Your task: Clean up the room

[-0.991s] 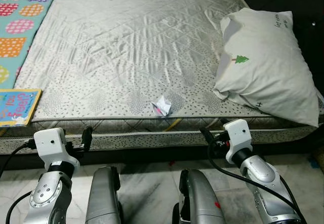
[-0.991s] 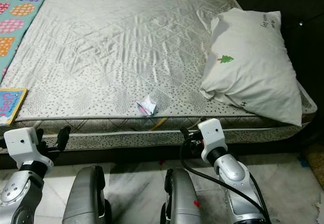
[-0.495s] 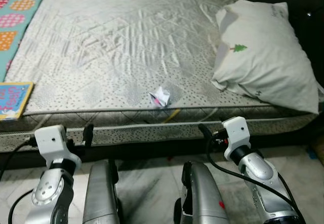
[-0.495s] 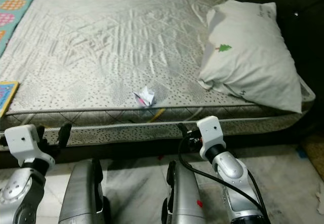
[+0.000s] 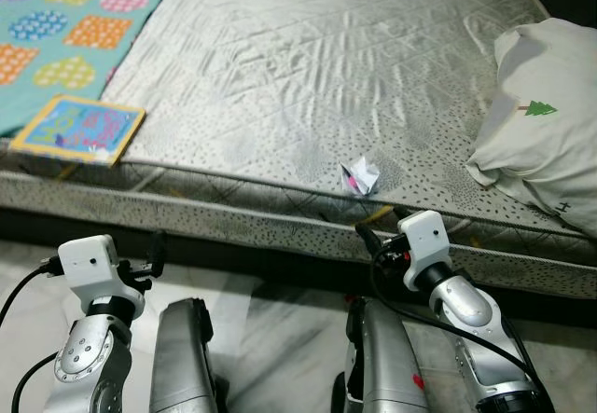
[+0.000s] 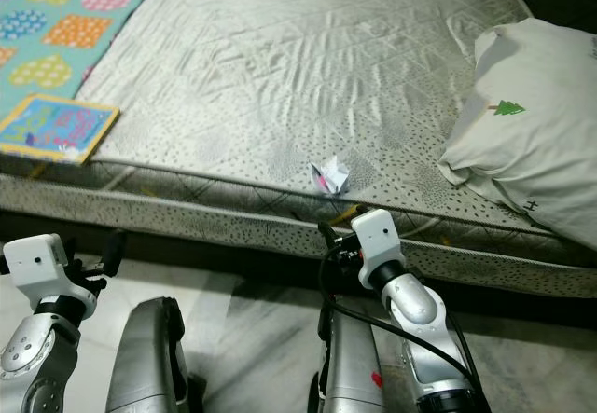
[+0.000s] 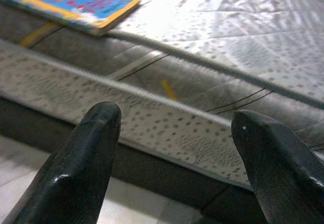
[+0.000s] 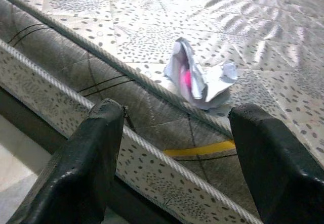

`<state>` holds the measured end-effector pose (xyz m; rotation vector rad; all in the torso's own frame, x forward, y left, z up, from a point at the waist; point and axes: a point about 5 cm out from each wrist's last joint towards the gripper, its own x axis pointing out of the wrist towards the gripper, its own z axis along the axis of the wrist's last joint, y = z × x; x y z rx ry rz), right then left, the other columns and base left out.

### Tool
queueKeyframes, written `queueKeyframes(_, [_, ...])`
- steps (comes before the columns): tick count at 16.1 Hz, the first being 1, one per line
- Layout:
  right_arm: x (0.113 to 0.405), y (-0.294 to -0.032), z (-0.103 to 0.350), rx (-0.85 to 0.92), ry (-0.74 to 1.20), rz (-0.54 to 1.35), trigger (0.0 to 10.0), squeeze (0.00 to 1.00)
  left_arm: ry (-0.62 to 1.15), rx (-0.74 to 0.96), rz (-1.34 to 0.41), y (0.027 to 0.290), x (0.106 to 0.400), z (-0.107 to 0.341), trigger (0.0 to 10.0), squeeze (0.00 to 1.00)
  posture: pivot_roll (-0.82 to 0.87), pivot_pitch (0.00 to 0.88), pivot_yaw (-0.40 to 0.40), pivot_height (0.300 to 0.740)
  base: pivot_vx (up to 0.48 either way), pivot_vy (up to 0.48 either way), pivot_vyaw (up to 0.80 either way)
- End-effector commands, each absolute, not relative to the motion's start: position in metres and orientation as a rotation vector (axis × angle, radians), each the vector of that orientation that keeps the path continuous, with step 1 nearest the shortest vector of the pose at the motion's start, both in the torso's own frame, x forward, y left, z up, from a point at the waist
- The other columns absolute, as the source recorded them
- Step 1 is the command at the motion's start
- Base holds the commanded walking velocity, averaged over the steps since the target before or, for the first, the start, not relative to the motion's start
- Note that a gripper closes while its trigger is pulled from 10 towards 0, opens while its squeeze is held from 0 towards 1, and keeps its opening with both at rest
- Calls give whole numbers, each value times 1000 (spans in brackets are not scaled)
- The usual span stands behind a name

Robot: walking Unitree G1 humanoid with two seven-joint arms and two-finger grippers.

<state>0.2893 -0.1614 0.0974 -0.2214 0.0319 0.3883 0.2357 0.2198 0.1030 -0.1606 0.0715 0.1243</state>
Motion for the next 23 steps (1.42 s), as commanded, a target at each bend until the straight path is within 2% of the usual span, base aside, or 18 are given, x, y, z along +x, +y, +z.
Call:
queueKeyframes(1, [288,-171,93,-231,51,363,10000,0,61,-167,116,218,236,105,10000,0,-27,152,-79,503,330,0,0])
queueKeyframes(8, [292,-172,93,-239,43,359,10000,0,52,-172,110,218,239,105,10000,0,-25,147,-77,503,367,0,0])
queueKeyframes(14, [294,-177,91,-252,55,349,10000,0,67,-168,109,214,237,102,10000,0,-25,160,-77,503,0,0,0])
queueKeyframes(16, [291,-176,83,-303,102,413,10000,0,141,-134,107,217,232,92,10000,0,-24,166,-77,503,0,0,0])
queueKeyframes(19, [287,-178,77,-269,144,454,10000,0,163,-127,119,224,217,89,10000,0,-15,191,-74,503,0,0,0])
queueKeyframes(23, [297,-161,94,-226,74,473,10000,0,150,-111,128,228,210,95,10000,0,19,226,-61,503,0,0,0])
